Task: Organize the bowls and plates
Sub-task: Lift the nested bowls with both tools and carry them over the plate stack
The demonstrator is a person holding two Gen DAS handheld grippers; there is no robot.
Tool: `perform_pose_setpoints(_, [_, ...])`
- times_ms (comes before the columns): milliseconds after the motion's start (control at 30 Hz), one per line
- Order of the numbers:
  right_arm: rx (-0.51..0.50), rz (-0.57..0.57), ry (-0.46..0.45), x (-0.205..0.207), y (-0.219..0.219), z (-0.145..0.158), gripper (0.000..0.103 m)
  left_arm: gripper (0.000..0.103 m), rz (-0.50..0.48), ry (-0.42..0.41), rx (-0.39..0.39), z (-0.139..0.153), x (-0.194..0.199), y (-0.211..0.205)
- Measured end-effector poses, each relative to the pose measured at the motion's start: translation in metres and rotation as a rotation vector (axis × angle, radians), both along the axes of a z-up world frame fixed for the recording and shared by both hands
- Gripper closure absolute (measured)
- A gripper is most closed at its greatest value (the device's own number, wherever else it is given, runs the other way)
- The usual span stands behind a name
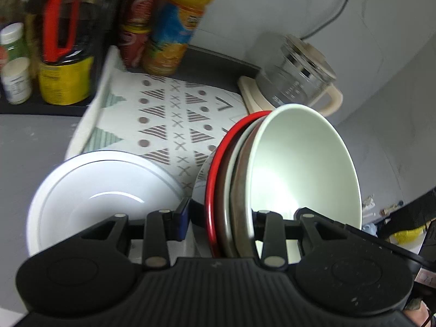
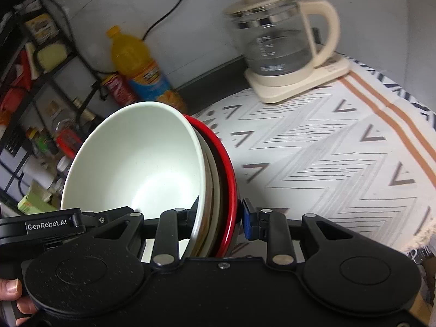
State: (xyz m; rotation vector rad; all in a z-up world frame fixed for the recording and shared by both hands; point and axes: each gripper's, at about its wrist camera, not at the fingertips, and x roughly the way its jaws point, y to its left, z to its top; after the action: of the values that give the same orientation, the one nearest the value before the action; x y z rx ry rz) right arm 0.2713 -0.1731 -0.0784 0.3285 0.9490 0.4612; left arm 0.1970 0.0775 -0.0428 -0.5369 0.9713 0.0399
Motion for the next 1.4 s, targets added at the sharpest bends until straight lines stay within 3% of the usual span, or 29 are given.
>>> perform_pose_setpoints(733, [-0.023,0.248,0.064,-0.018,0.093,-0.01,0.076,0.069,0.247,0.067,-0.008,-0.018,-0.075,0.074])
perform_pose_setpoints(1000, [-0.032,0.291,0.09,-0.023,0.113,-0.019,0.076,0.069,0.291,0.099,-0.022,-0.028,-0.09,0.089])
perform_pose_setpoints(1400, [-0.078,0.301,0.144,-0.016,0.122,-0.031,0.076,0.069,0.301,0.141,-0.039,-0.044,-0.082,0.095])
